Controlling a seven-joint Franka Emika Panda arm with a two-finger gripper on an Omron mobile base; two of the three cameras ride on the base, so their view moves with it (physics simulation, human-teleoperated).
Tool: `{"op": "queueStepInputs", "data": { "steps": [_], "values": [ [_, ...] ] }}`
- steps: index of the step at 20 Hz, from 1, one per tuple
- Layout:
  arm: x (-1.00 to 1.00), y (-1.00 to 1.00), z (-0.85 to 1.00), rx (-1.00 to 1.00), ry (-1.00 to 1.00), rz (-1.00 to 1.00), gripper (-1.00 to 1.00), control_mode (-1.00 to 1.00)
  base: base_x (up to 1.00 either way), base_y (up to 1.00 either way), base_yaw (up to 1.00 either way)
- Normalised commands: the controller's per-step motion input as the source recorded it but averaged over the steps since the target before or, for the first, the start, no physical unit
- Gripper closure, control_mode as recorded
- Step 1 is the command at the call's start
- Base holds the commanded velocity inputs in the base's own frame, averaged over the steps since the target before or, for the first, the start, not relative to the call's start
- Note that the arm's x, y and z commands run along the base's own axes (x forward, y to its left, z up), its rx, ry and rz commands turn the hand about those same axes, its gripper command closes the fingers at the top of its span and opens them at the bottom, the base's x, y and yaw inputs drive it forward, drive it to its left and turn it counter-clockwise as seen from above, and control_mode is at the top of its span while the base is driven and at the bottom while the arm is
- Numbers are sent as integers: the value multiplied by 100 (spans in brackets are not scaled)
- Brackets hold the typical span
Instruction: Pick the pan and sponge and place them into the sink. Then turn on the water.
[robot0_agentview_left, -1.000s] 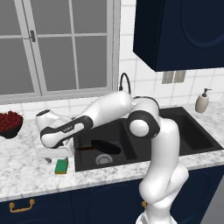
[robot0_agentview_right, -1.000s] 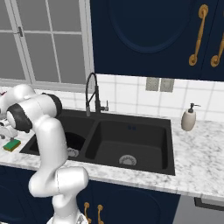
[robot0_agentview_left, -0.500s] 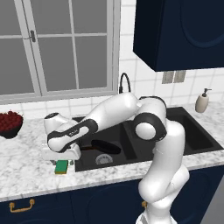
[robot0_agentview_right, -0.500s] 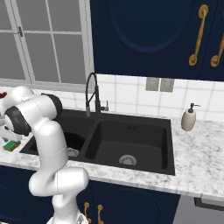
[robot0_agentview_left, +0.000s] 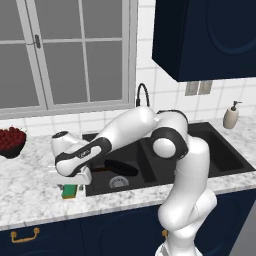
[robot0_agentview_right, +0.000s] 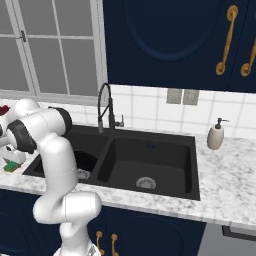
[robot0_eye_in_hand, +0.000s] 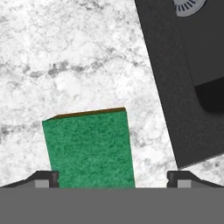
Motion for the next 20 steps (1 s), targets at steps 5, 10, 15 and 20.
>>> {"op": "queueStepInputs", "data": {
  "steps": [5, 10, 15, 20],
  "values": [
    [0, 2, 0, 0, 0, 0, -100, -100, 0, 0, 0],
    [0, 0, 0, 0, 0, 0, -100, -100, 0, 0, 0],
    [0, 0, 2, 0, 0, 0, -100, -100, 0, 0, 0],
    [0, 0, 9, 0, 0, 0, -100, -100, 0, 0, 0]
  ]
}}
